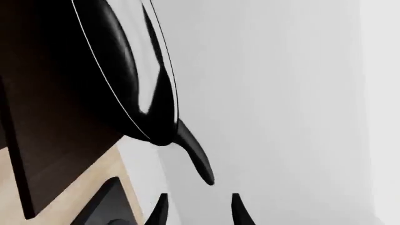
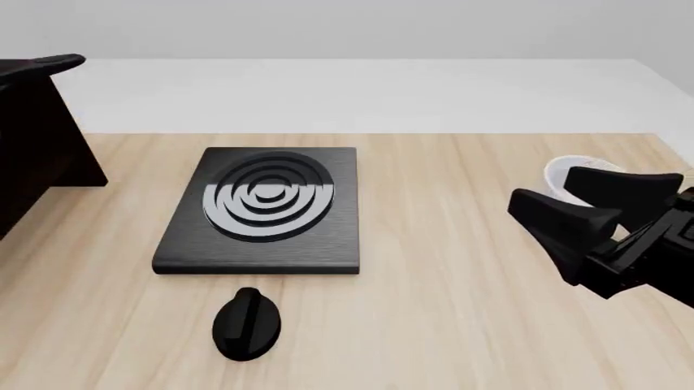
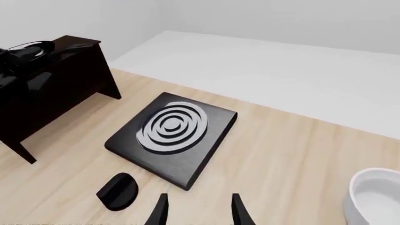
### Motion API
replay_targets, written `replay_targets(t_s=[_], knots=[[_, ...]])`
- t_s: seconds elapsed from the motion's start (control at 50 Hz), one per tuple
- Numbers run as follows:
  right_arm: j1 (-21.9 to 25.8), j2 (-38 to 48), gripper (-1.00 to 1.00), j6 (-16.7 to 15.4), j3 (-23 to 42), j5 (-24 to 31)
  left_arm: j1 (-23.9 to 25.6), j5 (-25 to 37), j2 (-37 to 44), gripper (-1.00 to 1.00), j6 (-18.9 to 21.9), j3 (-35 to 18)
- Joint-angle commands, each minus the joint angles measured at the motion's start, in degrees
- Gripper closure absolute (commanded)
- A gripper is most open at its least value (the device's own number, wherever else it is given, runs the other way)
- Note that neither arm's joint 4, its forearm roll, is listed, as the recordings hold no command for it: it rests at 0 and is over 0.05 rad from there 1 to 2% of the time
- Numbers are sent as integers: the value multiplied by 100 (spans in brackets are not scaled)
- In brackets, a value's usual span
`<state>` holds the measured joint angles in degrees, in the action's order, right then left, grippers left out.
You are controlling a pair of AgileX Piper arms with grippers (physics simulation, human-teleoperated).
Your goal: Put the frying pan on the cabinet shelf.
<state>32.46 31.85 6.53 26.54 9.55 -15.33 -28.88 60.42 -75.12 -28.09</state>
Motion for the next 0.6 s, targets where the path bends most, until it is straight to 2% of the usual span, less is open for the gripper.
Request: replay_targets(t_s=[0.02, 0.08, 0.18, 0.24, 0.3, 0.36, 0.38, 0.5, 0.52, 0.6], knots=[[28, 14, -100, 1, -43, -38, 500, 1481, -1407, -100, 863, -45], [34, -1, -100, 6, -33, -13, 680, 1842, -1741, -100, 967, -4], [17, -68, -100, 7, -36, 37, 707, 2388, -1983, -100, 1473, -219], [1, -92, -100, 3, 16, 97, 542, 2883, -2002, -100, 2290, -641], [-14, -131, -100, -15, 24, 121, 694, 3120, -2141, -100, 2413, -594], [-39, -204, -100, -7, 64, 205, 771, 3618, -2241, -100, 3144, -848], [-43, -212, -100, -15, 61, 207, 805, 3656, -2274, -100, 3160, -844], [-99, -326, -100, -21, 119, 328, 939, 4117, -2433, -100, 3840, -1039], [-120, -363, -100, -13, 153, 381, 965, 4214, -2414, -100, 4151, -1092], [-151, -402, -100, -9, 148, 396, 1057, 4315, -2433, -100, 4373, -1066]])
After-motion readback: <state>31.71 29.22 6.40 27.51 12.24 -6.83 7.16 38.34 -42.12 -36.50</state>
